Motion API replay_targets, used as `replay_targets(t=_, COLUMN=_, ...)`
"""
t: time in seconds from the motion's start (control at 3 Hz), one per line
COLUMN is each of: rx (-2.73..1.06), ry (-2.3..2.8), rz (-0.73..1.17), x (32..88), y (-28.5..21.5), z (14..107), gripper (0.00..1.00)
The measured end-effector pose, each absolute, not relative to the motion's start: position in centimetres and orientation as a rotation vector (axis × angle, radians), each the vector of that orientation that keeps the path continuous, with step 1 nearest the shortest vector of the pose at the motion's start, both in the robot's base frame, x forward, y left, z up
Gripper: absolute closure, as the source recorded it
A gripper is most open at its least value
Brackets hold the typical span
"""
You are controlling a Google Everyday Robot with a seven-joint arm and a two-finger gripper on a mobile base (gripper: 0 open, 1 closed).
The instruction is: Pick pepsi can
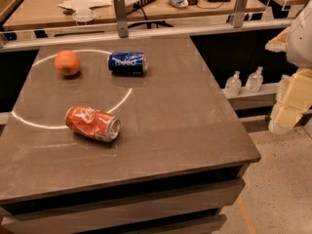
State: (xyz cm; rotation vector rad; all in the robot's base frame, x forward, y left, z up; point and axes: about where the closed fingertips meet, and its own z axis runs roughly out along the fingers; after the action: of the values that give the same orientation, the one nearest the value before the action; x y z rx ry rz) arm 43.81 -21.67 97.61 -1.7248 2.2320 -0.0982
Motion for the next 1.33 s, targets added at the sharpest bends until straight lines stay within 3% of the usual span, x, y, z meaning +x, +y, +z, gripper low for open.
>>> replay_targets(t=0.33, rx=-1.725, ry=2.232, rz=-0.098, x=43.8, y=-21.7, z=97.6, gripper=0.0)
replay_targets(t=1.33, rx=-1.758, ry=1.993, rz=0.063, x=53.3, y=-13.1, z=97.5, gripper=0.0)
